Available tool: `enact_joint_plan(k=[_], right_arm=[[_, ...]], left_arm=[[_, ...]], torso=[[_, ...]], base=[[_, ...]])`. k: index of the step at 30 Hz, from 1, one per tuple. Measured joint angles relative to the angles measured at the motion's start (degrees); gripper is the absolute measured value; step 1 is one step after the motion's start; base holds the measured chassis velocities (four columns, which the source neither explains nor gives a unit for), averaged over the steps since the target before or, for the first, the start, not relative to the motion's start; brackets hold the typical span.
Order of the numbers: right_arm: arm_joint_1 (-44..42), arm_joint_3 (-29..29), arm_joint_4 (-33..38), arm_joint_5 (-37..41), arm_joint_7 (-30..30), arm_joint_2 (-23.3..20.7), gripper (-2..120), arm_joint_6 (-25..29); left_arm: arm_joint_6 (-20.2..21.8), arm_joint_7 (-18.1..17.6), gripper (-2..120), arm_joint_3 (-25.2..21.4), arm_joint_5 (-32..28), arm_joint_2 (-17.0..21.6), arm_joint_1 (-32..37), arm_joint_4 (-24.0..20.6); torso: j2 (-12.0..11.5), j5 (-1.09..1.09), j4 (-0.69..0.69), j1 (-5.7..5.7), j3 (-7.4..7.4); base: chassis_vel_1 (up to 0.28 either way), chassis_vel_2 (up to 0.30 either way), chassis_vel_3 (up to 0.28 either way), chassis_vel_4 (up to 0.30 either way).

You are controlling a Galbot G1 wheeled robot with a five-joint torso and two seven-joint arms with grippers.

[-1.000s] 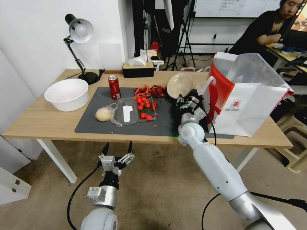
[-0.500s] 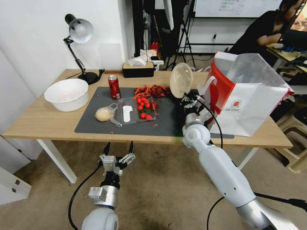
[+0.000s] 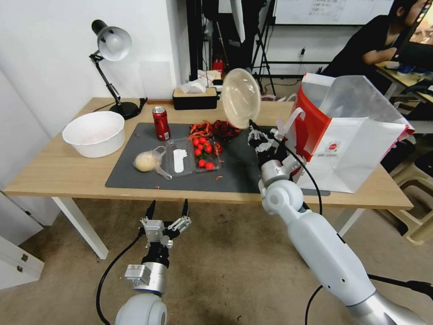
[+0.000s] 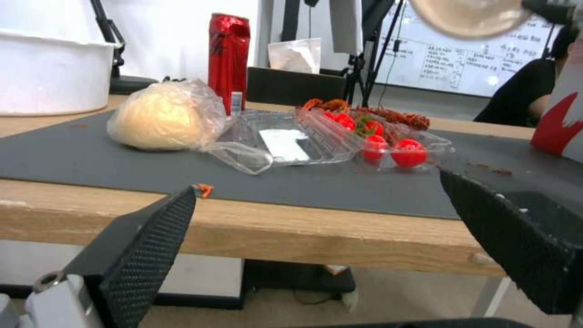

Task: Pick up the trash from the table and place it into the takeout bag.

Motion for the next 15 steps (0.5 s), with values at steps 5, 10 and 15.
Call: enact_joint_plan(k=[5,10,15], right_arm=[[-0.12,3.99,4.78,-2.86,-2.7,-1.05,0,0.68],[-0.02,8.36,8.91,-6.05,-2.12,-2.6,0,-0.87],[-0.16,14.62,14.68,-14.43,4.33,-7.01,0,-6.81]], left_arm=[[-0.01,0.01,100,-0.01,0.25,0.0,0.09,-0.13],[-0.01,0.01,100,0.15,0.57,0.0,0.1,-0.22],[-0.01,0.01,100,0.42,0.88,0.0,0.21,-0.43]], torso=[[0.0,0.0,0.01,0.0,0.0],[0.0,0.01,-0.01,0.0,0.0],[0.0,0.01,0.0,0.0,0.0]], base=[[0.0,0.0,0.0,0.0],[0.0,0.0,0.0,0.0],[0.0,0.0,0.0,0.0]])
